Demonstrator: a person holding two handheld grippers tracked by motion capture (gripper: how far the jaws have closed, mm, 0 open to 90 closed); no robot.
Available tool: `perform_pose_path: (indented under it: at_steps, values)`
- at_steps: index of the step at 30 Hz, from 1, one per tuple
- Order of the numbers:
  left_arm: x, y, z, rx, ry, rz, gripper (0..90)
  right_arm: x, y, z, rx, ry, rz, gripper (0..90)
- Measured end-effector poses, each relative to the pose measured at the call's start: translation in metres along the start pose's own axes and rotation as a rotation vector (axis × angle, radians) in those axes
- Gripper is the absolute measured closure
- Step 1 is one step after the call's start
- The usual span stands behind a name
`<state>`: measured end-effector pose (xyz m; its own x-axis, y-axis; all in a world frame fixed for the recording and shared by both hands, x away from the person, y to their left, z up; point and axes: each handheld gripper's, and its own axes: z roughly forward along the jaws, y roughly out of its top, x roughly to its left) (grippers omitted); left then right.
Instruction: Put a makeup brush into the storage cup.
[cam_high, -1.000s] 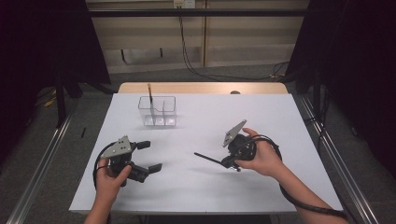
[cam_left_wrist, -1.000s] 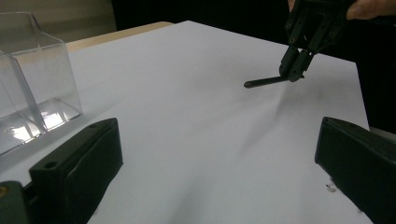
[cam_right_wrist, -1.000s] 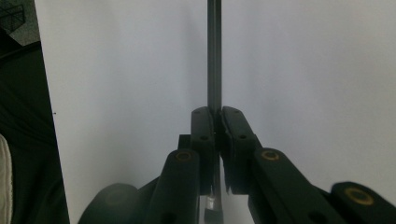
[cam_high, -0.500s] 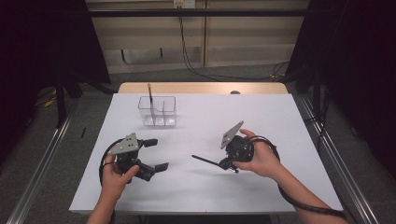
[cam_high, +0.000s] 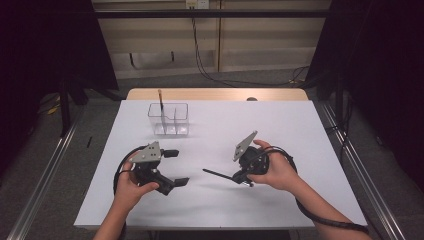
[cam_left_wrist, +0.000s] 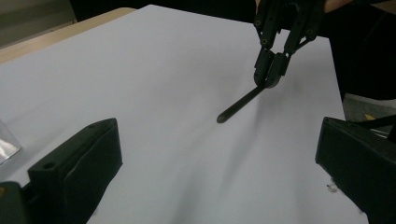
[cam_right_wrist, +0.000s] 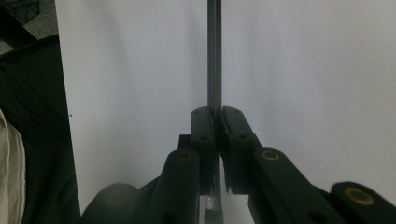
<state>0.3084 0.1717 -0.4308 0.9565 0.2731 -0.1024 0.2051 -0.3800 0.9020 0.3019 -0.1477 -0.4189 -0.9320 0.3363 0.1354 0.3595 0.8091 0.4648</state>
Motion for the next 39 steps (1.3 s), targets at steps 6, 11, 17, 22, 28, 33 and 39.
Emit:
perform_pose_path:
  at_steps: [6,11,17,22,28,33,39]
  values:
    - [0.000,0.007,0.008,0.031,-0.013,0.009,0.4,0.000,0.000,-0.001,-0.002,0.002,-0.002,84.9]
    - [-0.001,0.014,0.014,0.055,-0.026,0.017,0.4,0.001,0.000,-0.001,0.001,0.003,0.000,84.9]
    - [-0.004,0.023,0.020,0.112,-0.025,0.051,0.4,0.001,0.001,0.000,0.001,0.003,-0.008,84.9]
    - [-0.006,0.032,0.023,0.170,-0.032,0.081,0.3,0.002,0.001,0.001,0.004,0.004,-0.014,84.9]
    - [-0.007,0.040,0.029,0.235,-0.056,0.096,0.2,0.003,0.001,0.002,0.004,-0.001,-0.015,84.9]
    - [-0.008,0.046,0.036,0.292,-0.059,0.099,0.2,0.004,0.002,0.002,0.008,0.002,-0.023,84.9]
    - [-0.009,0.053,0.042,0.332,-0.064,0.113,0.7,0.004,0.003,0.001,0.005,0.003,-0.021,84.9]
